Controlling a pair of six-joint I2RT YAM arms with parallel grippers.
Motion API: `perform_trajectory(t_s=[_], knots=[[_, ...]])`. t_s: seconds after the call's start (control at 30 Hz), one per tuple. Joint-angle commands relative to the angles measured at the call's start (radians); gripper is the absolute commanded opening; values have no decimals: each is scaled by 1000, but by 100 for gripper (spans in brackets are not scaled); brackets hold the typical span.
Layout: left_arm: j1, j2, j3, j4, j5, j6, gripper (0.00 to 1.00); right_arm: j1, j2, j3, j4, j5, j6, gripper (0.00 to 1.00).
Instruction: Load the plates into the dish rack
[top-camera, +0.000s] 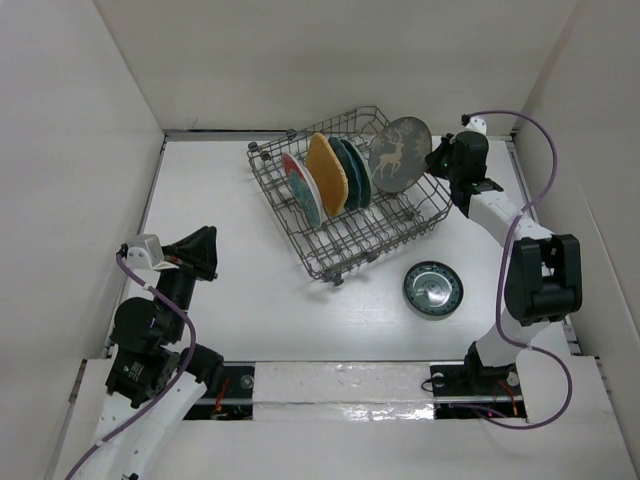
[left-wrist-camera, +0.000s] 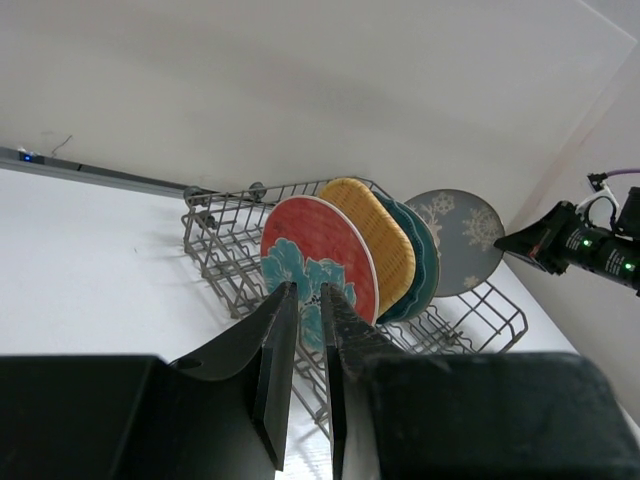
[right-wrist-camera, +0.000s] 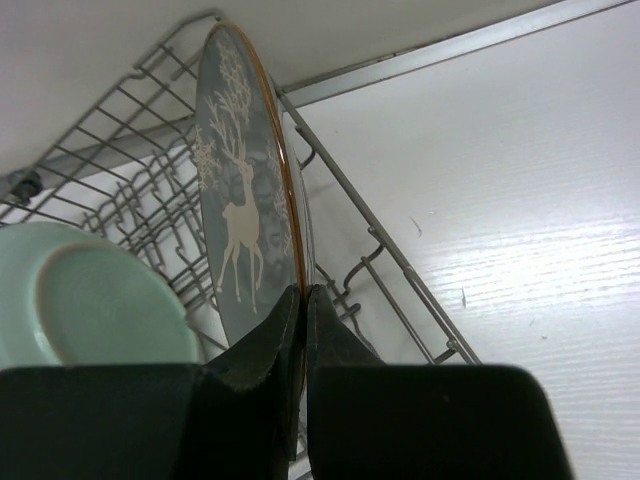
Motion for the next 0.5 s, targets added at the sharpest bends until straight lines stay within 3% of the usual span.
perform_trajectory(t_s=[0.0,0.47], knots=[[1,23,10,39,12,14,13,17,-24,118,189,70,-54,0],[1,20,7,37,24,17,13,165,-6,136,194,228,-314,0]])
